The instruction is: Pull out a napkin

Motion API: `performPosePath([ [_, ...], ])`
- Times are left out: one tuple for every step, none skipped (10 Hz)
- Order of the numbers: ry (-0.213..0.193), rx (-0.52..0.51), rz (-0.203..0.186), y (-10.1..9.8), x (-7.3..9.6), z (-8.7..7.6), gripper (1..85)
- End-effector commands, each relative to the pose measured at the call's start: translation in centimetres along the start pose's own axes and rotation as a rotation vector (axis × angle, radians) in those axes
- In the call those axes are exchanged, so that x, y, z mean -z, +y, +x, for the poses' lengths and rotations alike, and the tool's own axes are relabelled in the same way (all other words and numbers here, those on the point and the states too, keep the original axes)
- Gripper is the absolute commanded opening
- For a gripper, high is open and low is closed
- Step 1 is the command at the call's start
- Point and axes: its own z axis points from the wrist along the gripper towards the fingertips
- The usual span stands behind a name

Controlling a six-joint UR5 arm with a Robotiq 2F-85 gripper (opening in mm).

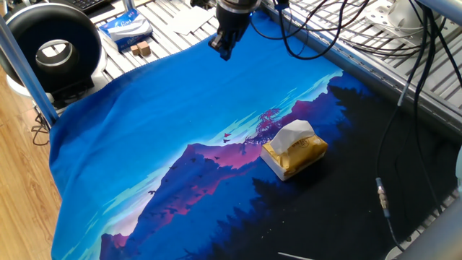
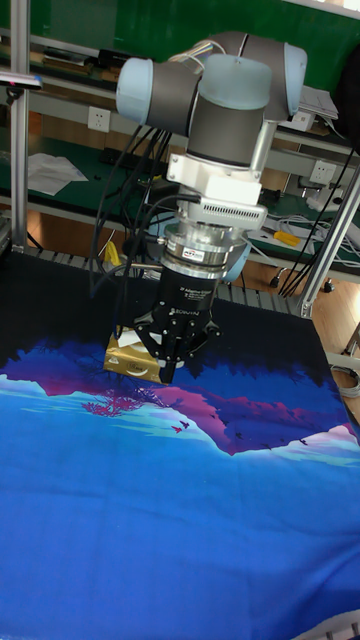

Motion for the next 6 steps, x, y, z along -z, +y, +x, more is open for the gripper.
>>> performPosePath([
  [-0.049, -0.041, -0.049, 1.2, 0.19, -1.33, 1.0],
  [-0.052, -0.052, -0.05, 1.18, 0.42, -1.42, 1.0],
  [-0.054, -0.062, -0.052, 1.17, 0.49, -1.47, 1.0],
  [-0.042, -0.06, -0.053, 1.21, 0.45, -1.15, 1.0],
  [-0.033, -0.039, -0.043, 0.98, 0.31, -0.9, 1.0],
  [-0.02, -0.003, -0.033, 0.74, 0.05, -0.56, 1.0],
])
